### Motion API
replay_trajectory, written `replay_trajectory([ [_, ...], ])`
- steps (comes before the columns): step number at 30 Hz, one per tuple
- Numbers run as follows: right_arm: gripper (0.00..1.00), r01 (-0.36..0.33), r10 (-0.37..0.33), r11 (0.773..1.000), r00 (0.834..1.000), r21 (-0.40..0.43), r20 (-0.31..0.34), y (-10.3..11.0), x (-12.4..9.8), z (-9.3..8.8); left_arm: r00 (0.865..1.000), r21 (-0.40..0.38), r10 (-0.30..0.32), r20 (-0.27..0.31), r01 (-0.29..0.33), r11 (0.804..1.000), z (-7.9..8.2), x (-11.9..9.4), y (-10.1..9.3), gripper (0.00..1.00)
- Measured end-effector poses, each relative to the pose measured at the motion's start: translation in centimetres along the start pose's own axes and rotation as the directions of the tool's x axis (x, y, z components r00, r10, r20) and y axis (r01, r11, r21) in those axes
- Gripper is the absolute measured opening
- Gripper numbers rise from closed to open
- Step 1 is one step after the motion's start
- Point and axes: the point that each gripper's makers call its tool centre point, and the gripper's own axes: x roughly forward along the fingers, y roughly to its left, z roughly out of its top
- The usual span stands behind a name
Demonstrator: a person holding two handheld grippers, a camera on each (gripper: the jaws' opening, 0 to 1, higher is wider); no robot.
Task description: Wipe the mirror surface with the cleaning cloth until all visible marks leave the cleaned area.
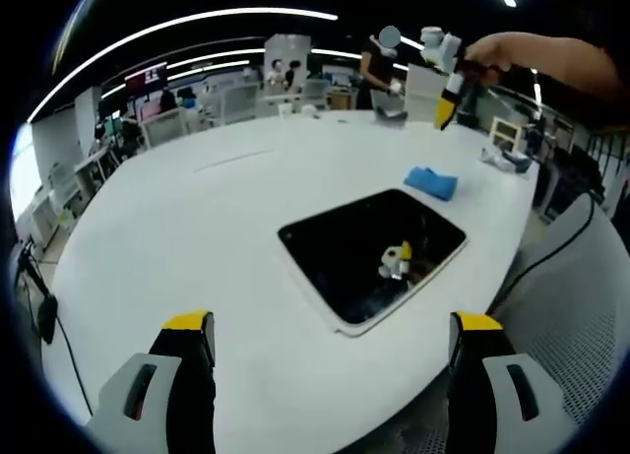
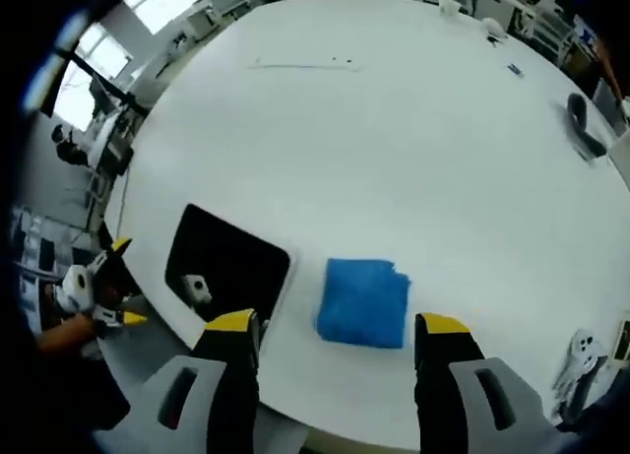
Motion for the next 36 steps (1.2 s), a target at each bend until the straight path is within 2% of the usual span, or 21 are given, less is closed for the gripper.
replay_trajectory([
  [3,0.54,0.004,-0.004,1.000,1.000,-0.005,-0.011,-0.4,1.4,-0.7,1.000,-0.009,0.006,0.000,-0.006,1.000,0.0,0.0,0.2,0.99],
  [10,0.43,0.024,-0.024,1.000,0.999,0.016,0.023,-1.2,3.8,-1.1,1.000,-0.015,0.007,-0.002,-0.007,1.000,-0.1,0.0,0.2,0.99],
  [15,0.38,0.035,-0.040,0.996,0.997,0.077,0.067,-1.9,5.1,-1.0,1.000,-0.008,0.002,-0.006,-0.002,1.000,-0.2,0.1,0.1,0.99],
  [19,0.36,0.069,-0.078,0.994,0.991,0.080,0.108,-3.1,6.3,-0.7,1.000,-0.012,0.002,-0.009,-0.002,1.000,-0.2,0.1,0.1,0.99],
  [25,0.31,0.082,-0.090,0.993,0.992,0.079,0.094,-3.8,8.0,-1.4,1.000,-0.019,0.006,-0.007,-0.007,1.000,-0.2,0.1,0.3,0.99],
  [27,0.31,0.101,-0.107,0.993,0.987,0.056,0.119,-4.2,8.5,-1.1,1.000,-0.013,0.004,-0.010,-0.004,1.000,-0.2,0.1,0.2,0.99],
  [29,0.31,0.110,-0.119,0.991,0.986,0.080,0.113,-4.3,8.6,-1.3,1.000,-0.015,0.002,-0.011,-0.002,1.000,-0.2,0.1,0.1,0.99],
  [31,0.29,0.095,-0.105,0.991,0.988,0.094,0.110,-3.8,8.9,-1.5,1.000,-0.015,0.001,-0.012,-0.001,1.000,-0.3,0.1,0.1,0.99],
  [36,0.26,0.116,-0.121,0.991,0.989,0.065,0.090,-3.6,9.8,-2.2,1.000,-0.017,0.004,-0.015,-0.004,1.000,-0.3,0.1,0.1,0.99],
])
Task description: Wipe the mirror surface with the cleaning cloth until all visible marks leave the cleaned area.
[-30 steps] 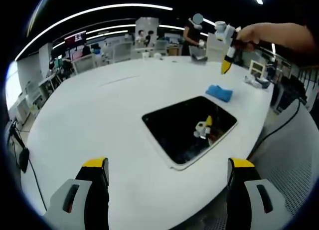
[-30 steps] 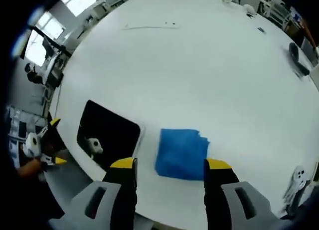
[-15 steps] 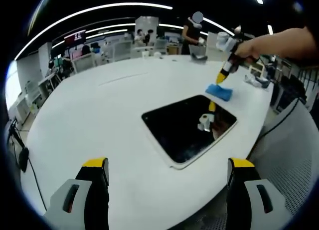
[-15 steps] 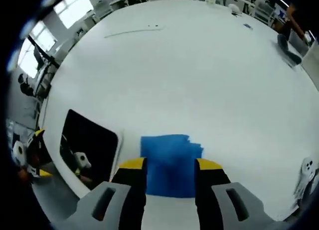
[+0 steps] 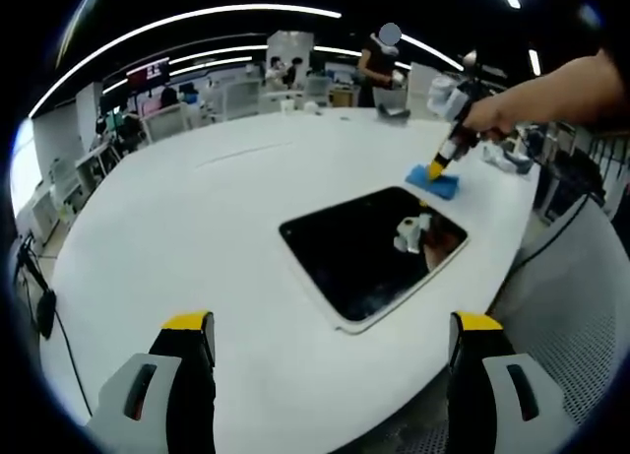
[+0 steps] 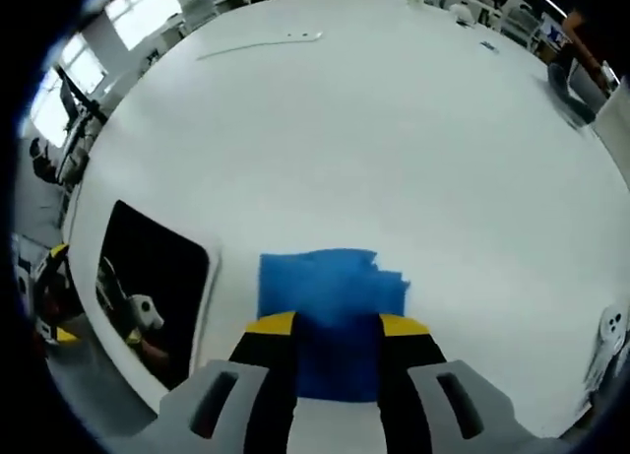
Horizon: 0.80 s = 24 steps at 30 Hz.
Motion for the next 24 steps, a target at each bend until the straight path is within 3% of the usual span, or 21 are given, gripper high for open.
replay_trajectory([
  [2,0.22,0.022,-0.023,1.000,1.000,0.015,0.011,-0.2,-0.2,0.2,0.998,0.012,0.055,-0.004,-0.055,0.998,0.1,-0.3,1.0,0.99],
  [5,0.13,0.020,-0.020,1.000,1.000,0.019,0.013,-0.2,-0.3,0.2,0.998,-0.051,0.040,0.042,-0.038,0.998,1.4,-0.8,0.7,1.00],
  [7,0.11,0.019,-0.020,0.999,1.000,0.038,0.013,-0.2,-0.3,0.3,0.998,-0.061,0.045,0.036,-0.043,0.997,1.8,-1.2,0.9,1.00],
  [10,0.09,0.020,-0.021,0.999,1.000,0.040,0.013,-0.2,-0.3,0.3,0.997,0.001,0.023,0.074,-0.023,1.000,2.9,-1.3,0.1,1.00],
  [14,0.08,0.019,-0.020,0.998,1.000,0.061,0.008,0.1,-0.6,0.3,0.999,0.070,0.008,0.046,-0.011,0.997,2.1,-0.7,-0.1,1.00],
  [16,0.07,-0.018,0.020,0.994,1.000,0.104,-0.021,0.5,-0.8,-0.1,0.999,0.063,0.003,0.052,-0.006,0.998,1.9,-0.6,0.1,1.00],
  [19,0.07,-0.019,0.019,0.992,1.000,0.124,0.006,0.3,-1.3,0.4,0.999,0.034,0.000,0.044,-0.001,0.999,1.3,-0.7,0.3,0.99],
  [21,0.07,-0.019,0.018,0.991,1.000,0.129,0.009,0.2,-1.7,0.6,0.997,0.018,-0.010,0.073,0.009,1.000,1.7,-0.8,0.1,0.99],
  [24,0.07,-0.033,0.031,0.986,0.999,0.160,0.013,0.2,-2.1,1.0,0.998,0.039,-0.011,0.057,0.008,0.999,1.3,-0.3,-0.1,0.99],
])
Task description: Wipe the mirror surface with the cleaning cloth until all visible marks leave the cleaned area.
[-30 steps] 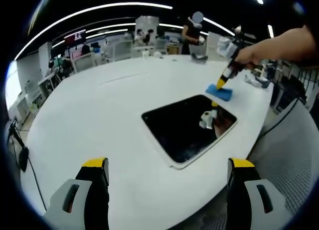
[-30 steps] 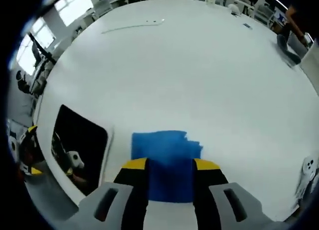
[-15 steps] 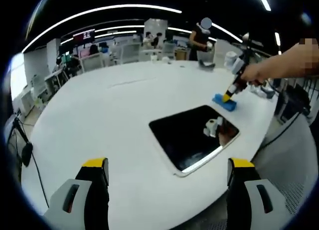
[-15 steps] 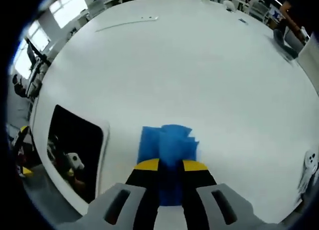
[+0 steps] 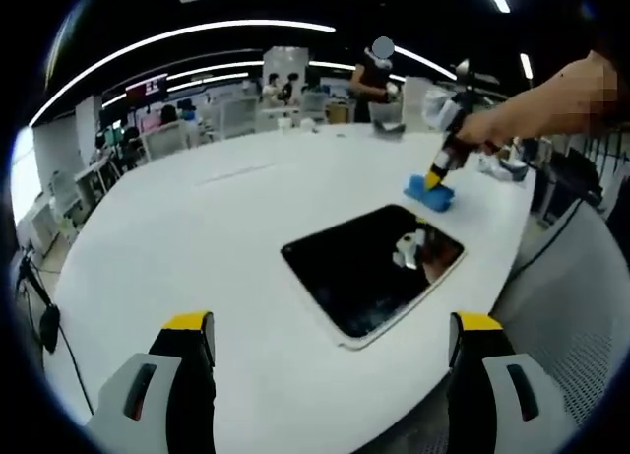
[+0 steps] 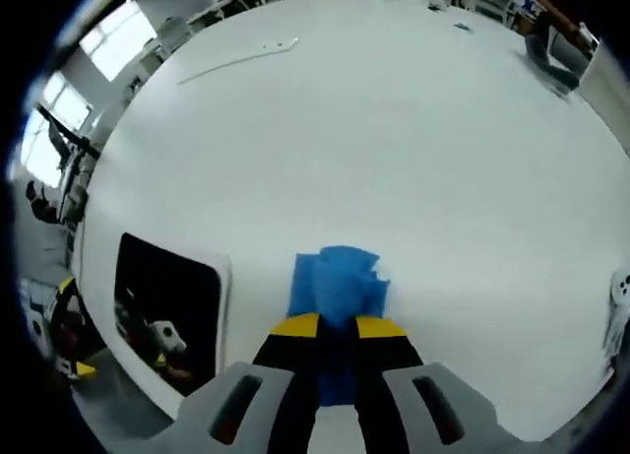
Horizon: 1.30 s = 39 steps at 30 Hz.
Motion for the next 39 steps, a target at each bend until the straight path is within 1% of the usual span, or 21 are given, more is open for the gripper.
replay_trajectory([
  [1,0.07,-0.003,0.003,1.000,1.000,0.005,0.001,0.0,0.0,0.1,1.000,0.001,-0.003,-0.014,0.003,1.000,-0.3,0.1,-0.1,0.99],
  [3,0.07,-0.013,0.013,0.999,1.000,0.037,0.000,0.0,-0.2,0.3,1.000,0.002,-0.002,-0.007,0.002,1.000,-0.2,0.0,0.0,0.99],
  [4,0.06,-0.015,0.015,0.999,1.000,0.038,0.003,0.0,-0.3,0.4,1.000,0.007,0.002,-0.001,-0.002,1.000,-0.1,-0.1,0.0,0.99],
  [6,0.06,-0.020,0.020,0.999,1.000,0.046,0.008,0.2,-0.5,0.7,1.000,-0.009,0.004,-0.003,-0.004,1.000,-0.2,0.0,0.1,0.99],
  [10,0.06,-0.021,0.020,0.999,1.000,0.048,0.011,0.2,-0.5,0.7,1.000,0.000,0.003,-0.008,-0.003,1.000,-0.3,0.1,0.0,0.99],
  [12,0.06,-0.025,0.024,0.998,1.000,0.059,0.009,0.3,-0.5,0.6,1.000,0.009,0.007,-0.007,-0.007,1.000,-0.2,0.1,0.1,0.99],
  [20,0.06,-0.036,0.036,0.997,0.999,0.069,0.011,0.5,-0.4,0.4,1.000,-0.002,0.010,-0.003,-0.010,1.000,-0.3,0.1,0.2,0.99],
  [23,0.06,-0.056,0.055,0.993,0.998,0.099,0.014,0.7,-0.3,0.2,1.000,-0.002,0.008,-0.007,-0.008,1.000,-0.4,0.1,0.2,0.99],
  [26,0.06,-0.055,0.054,0.994,0.998,0.097,0.016,1.0,-0.4,0.0,1.000,0.001,0.008,-0.008,-0.008,1.000,-0.3,0.1,0.2,0.99],
  [30,0.06,-0.063,0.062,0.993,0.998,0.099,0.017,1.6,-0.2,-0.1,1.000,-0.003,0.010,-0.008,-0.010,1.000,-0.4,0.1,0.3,0.99],
  [39,0.06,-0.088,0.086,0.992,0.996,0.095,0.022,4.0,0.3,-0.3,1.000,0.005,0.005,-0.013,-0.005,1.000,-0.5,0.1,0.2,0.99],
])
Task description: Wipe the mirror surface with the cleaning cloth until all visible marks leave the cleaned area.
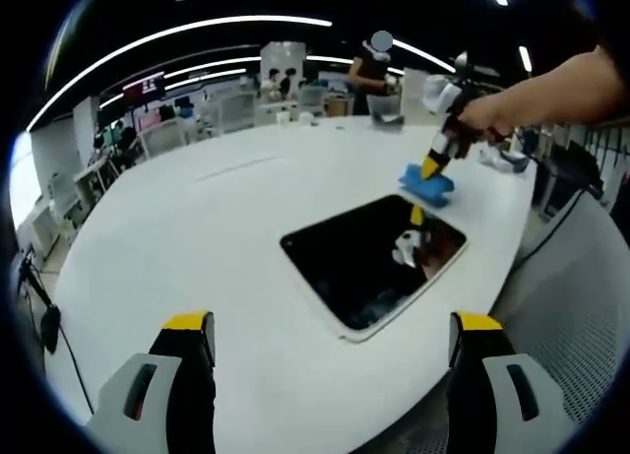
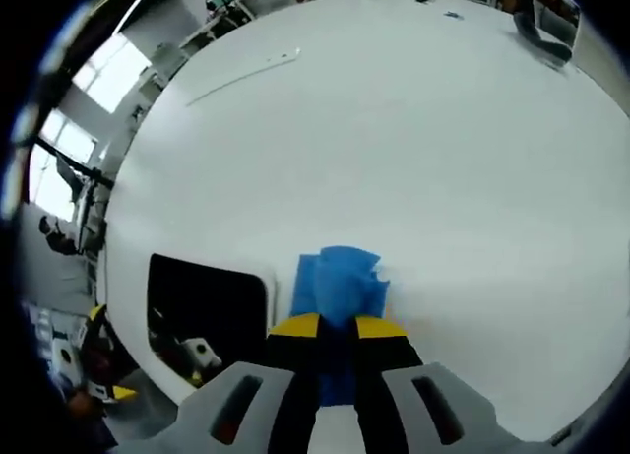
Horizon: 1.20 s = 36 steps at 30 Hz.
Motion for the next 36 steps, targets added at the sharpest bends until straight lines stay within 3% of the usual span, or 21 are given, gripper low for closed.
replay_trajectory([
  [22,0.06,-0.054,0.054,0.998,0.998,0.025,0.017,4.2,1.3,-0.2,1.000,-0.008,-0.014,-0.015,0.013,1.000,-0.4,0.1,-0.2,0.99],
  [36,0.05,-0.030,0.030,1.000,1.000,0.001,0.004,5.0,2.8,0.1,1.000,-0.013,-0.017,-0.023,0.017,1.000,-0.5,0.1,-0.3,0.99],
])
